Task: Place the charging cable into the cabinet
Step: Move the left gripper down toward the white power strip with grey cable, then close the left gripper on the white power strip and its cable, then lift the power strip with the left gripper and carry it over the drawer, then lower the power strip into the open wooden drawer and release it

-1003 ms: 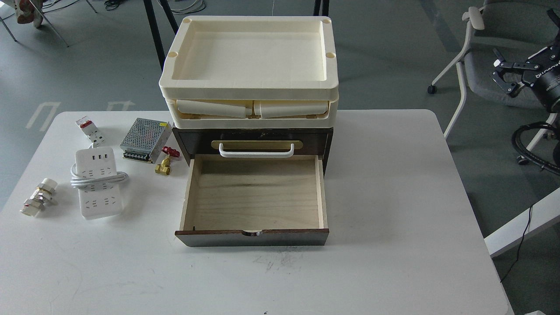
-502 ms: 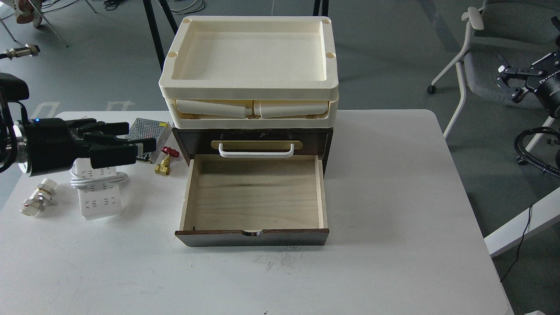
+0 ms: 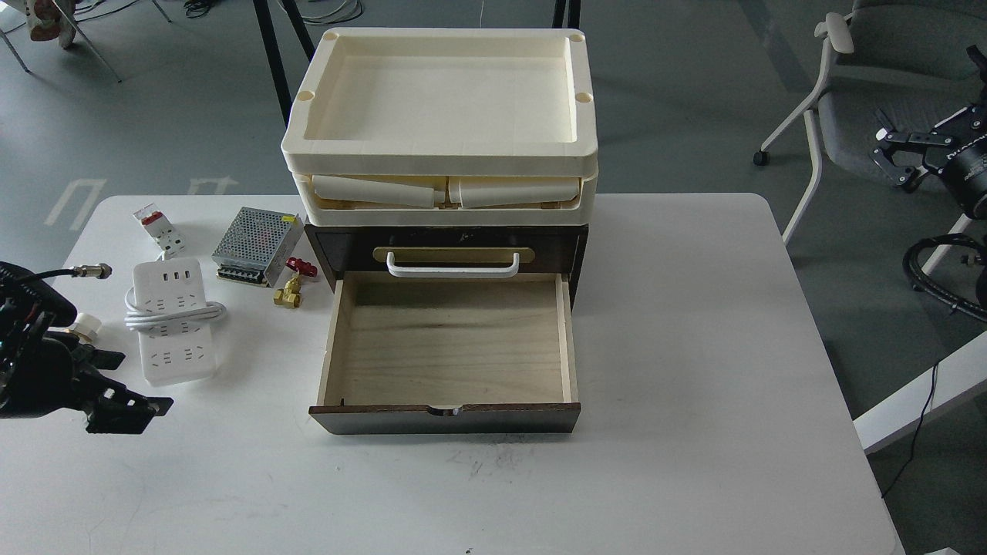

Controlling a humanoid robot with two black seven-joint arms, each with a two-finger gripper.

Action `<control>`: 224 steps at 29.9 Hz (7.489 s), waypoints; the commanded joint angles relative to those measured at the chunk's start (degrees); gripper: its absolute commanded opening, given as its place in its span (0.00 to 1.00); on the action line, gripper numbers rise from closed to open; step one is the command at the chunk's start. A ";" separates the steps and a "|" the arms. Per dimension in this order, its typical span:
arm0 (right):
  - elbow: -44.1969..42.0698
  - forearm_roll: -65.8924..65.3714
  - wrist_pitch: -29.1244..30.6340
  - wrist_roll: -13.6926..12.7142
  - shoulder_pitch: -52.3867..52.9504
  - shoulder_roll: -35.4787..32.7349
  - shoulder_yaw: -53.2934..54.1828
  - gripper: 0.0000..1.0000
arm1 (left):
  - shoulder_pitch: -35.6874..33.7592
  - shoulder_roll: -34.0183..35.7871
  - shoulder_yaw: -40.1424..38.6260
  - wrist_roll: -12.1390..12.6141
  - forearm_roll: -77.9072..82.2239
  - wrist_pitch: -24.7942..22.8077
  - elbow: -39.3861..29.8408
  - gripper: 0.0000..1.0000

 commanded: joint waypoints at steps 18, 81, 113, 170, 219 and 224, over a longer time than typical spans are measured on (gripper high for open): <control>0.09 0.00 0.00 0.00 -0.45 -0.65 0.17 1.00 | -10.04 -14.88 0.70 0.02 0.43 3.25 17.50 0.98; -0.08 0.00 0.00 0.00 -2.12 -0.65 0.17 1.00 | -15.85 -26.13 23.90 0.02 0.43 26.55 47.13 0.39; -0.08 0.00 0.00 0.17 -2.38 -0.73 0.17 1.00 | -24.46 -6.82 24.26 0.02 -0.64 27.09 34.68 0.00; -2.54 0.00 0.00 0.17 -3.61 -0.73 0.17 1.00 | -10.32 -23.58 22.15 0.02 -81.85 10.82 4.23 0.00; -3.69 0.09 0.00 0.17 -5.28 -0.65 0.25 1.00 | -5.04 -41.25 21.88 0.02 -81.76 10.56 18.83 0.80; -3.69 0.09 0.00 0.44 -5.37 -0.65 0.25 1.00 | -4.95 -40.46 16.98 0.02 -81.85 1.45 18.22 0.87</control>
